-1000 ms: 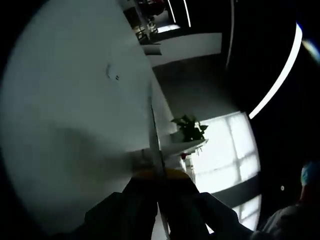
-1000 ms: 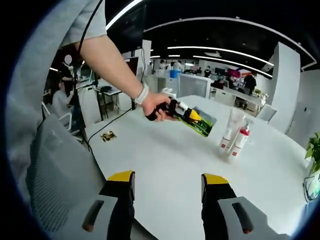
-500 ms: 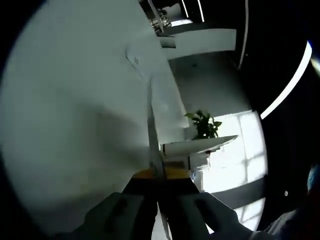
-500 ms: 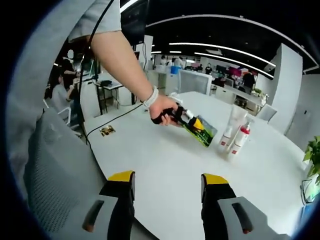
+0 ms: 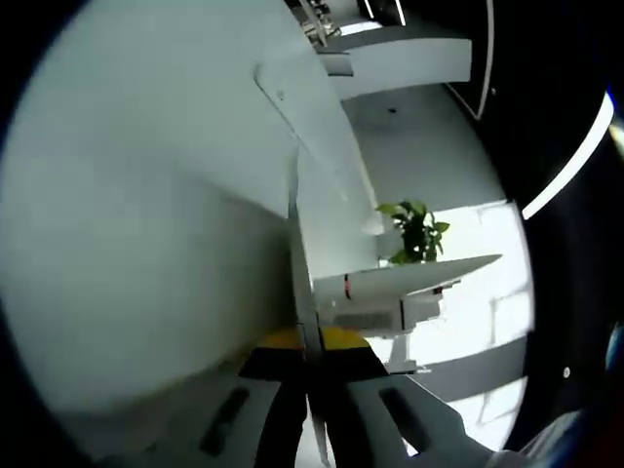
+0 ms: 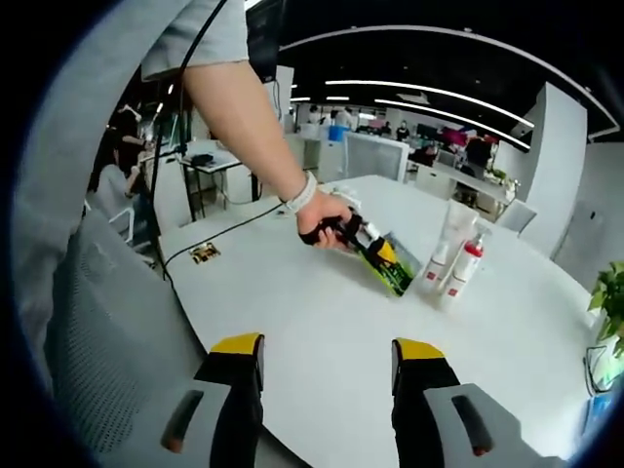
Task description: Arrange the skincare products in the storage area until every visible bottle or jar stands upright without overlapping.
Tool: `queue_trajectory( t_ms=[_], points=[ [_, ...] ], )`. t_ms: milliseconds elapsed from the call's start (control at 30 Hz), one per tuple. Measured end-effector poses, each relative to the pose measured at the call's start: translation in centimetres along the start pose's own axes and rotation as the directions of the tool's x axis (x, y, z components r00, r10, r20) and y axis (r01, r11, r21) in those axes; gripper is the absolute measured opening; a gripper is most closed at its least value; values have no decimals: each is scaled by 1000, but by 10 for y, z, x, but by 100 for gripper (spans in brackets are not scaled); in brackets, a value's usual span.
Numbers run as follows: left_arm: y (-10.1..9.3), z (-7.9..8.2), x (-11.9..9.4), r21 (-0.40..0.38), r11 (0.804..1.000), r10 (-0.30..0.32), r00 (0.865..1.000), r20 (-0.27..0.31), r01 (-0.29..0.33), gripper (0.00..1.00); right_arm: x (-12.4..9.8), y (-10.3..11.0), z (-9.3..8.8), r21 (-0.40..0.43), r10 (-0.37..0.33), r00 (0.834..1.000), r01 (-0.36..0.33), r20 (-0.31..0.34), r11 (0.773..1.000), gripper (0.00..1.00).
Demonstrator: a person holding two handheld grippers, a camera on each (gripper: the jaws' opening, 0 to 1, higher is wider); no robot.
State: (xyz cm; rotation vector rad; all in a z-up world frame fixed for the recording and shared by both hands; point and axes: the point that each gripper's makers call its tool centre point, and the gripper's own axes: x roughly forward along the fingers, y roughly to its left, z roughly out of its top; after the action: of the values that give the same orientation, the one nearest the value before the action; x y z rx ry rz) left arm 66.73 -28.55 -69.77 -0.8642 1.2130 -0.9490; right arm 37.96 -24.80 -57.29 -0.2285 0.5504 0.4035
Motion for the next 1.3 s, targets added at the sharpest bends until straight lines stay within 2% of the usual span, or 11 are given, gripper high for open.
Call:
queue_trajectory(
  t_ms=[300, 400, 433, 633, 733, 967, 1067, 1167, 1200, 1233, 1300],
  points=[
    [1, 2, 7, 7, 999, 42, 999, -13, -41, 0, 0, -1, 0, 7, -2, 1000, 2, -1, 1000, 48],
    [6, 1, 7, 0, 996, 87, 996, -23, -87, 2, 0, -1, 0, 6, 0, 1000, 0, 1, 1000, 48],
    [12, 1, 6, -25, 991, 131, 991, -29, -132, 4, 0, -1, 0, 7, 0, 1000, 0, 0, 1000, 48],
    [11, 2, 3, 14, 983, 184, 981, -63, -183, 7, 1, 0, 0, 1, 3, 1000, -3, -2, 1000, 48],
    [18, 5, -2, 86, 963, 262, 962, -74, -256, 9, 1, 1, 0, 8, 11, 1000, -11, -1, 1000, 48],
    [14, 5, -10, 165, 937, 329, 936, -125, -307, 14, 0, 0, 0, 5, 7, 1000, -7, 1, 1000, 47],
    [19, 4, -17, 209, 914, 382, 911, -155, -347, 17, 1, 0, -1, 4, 8, 1000, -8, -3, 1000, 48],
    [19, 4, -20, 233, 903, 402, 901, -165, -360, 20, 1, 1, -1, 3, 10, 1000, -10, 0, 1000, 47],
    [19, 6, -21, 253, 895, 414, 897, -158, -368, 21, 1, 1, -1, 4, 11, 1000, -11, -1, 1000, 47],
    [22, 12, -24, 298, 874, 437, 889, -134, -385, 21, 1, 1, -1, 4, 11, 1000, -11, -1, 1000, 47],
    [21, 14, -27, 300, 865, 452, 884, -121, -401, 21, 1, 1, -1, 4, 11, 1000, -11, -3, 1000, 47]
  ],
)
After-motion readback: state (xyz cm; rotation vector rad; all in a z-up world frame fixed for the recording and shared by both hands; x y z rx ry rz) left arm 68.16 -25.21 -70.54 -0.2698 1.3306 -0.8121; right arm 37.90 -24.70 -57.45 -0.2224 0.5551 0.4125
